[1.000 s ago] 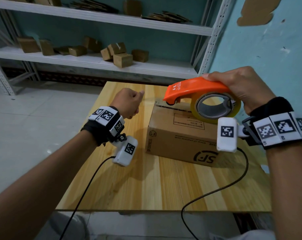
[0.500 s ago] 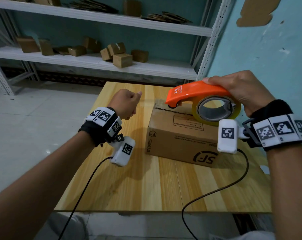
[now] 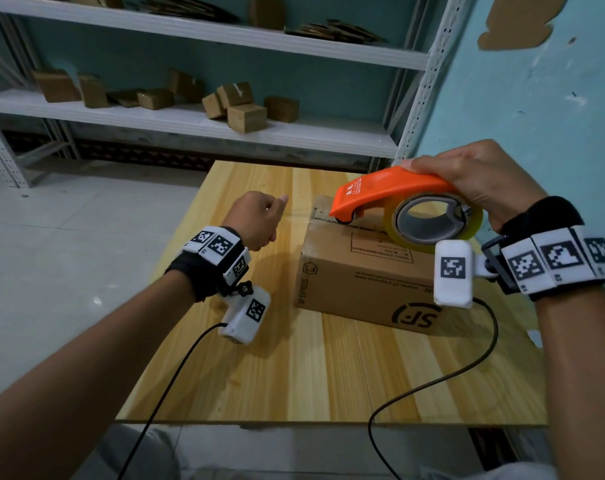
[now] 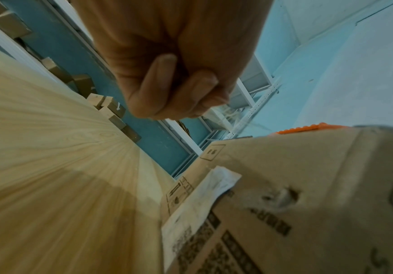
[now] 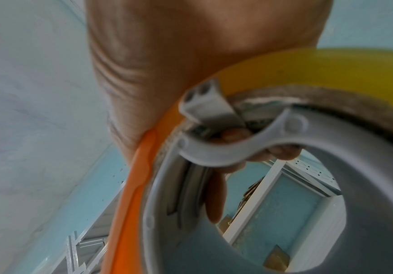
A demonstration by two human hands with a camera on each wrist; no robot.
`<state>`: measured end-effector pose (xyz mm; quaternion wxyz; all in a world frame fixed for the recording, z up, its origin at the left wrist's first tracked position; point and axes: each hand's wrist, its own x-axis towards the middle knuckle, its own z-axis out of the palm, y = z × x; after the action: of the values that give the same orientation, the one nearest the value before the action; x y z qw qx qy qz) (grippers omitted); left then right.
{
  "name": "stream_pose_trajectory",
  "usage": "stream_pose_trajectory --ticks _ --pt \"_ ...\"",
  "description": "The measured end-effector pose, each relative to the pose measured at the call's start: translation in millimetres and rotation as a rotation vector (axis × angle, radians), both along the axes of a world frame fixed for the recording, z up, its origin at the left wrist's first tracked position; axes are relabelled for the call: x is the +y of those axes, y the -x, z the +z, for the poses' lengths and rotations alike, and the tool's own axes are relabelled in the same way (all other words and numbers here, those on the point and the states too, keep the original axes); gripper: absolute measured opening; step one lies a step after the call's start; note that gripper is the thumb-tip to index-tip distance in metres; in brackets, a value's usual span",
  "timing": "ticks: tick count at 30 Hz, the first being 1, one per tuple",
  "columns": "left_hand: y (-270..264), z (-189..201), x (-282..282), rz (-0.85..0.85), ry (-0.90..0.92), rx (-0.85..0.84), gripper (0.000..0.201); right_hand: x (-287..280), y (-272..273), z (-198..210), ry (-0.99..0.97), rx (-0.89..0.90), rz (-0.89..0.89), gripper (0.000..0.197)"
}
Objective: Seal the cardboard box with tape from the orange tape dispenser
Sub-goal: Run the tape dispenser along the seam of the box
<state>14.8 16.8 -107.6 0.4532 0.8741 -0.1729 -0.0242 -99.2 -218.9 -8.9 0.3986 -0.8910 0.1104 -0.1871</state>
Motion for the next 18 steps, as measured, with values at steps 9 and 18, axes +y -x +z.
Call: stream_pose_trajectory --ticks 9,18 --pt "0 -4 -1 0.003 -0.027 -0.027 0.046 2 1 0 0.022 0.005 -0.005 0.054" --pt "0 -12 -5 -0.003 -0.044 0.008 0.048 4 0 1 0.044 0.025 0.004 0.059"
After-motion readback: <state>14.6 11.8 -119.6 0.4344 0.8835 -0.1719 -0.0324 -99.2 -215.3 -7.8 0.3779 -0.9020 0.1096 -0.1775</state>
